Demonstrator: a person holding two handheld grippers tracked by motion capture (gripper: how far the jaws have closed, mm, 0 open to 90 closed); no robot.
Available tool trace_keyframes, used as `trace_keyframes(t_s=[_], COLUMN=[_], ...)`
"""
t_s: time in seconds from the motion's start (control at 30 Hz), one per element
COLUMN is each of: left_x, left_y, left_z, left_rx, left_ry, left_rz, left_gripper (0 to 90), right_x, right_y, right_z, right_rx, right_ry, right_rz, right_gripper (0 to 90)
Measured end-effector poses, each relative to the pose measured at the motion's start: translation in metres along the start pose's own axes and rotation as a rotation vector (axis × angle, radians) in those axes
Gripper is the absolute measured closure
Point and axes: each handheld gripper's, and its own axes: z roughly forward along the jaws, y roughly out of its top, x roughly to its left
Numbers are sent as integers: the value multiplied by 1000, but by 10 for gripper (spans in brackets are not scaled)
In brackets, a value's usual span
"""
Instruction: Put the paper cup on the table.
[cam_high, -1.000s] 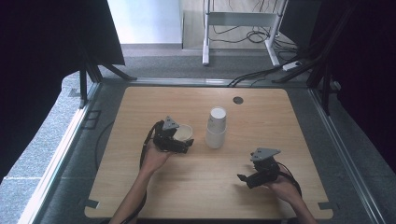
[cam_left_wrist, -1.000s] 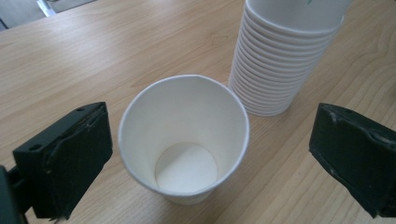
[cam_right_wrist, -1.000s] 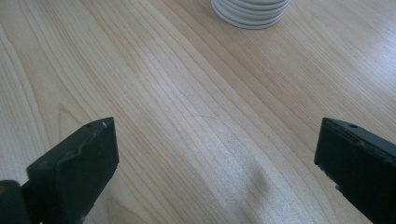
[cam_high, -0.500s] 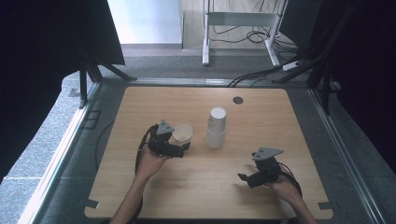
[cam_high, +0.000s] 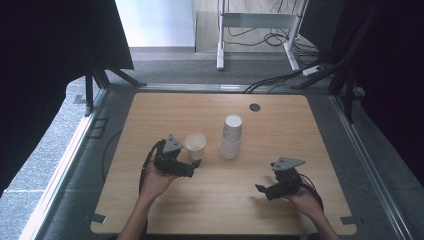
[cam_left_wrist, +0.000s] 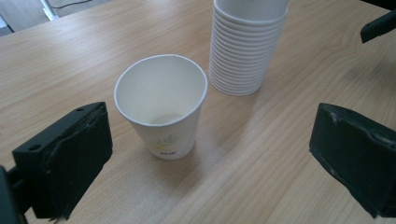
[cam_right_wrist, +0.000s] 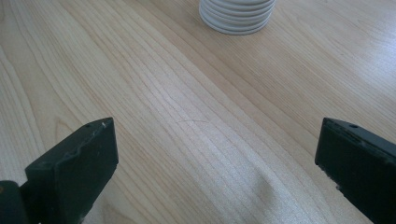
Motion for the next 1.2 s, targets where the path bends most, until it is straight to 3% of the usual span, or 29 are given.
trace_keyframes(t_s=[0.6, 1.2], left_x=[-21, -30], left_y=[-28, -69], left_z=[-16, 2], left_rx=[4, 54], left_ry=[-6, -40], left_rz=[19, -36], left_gripper=[0, 0], right_x=[2, 7], right_y=[-2, -9], right_z=[-1, 2], right_rx=[-4, 21], right_ry=[9, 15], right_rz=[8, 3], right_gripper=[0, 0])
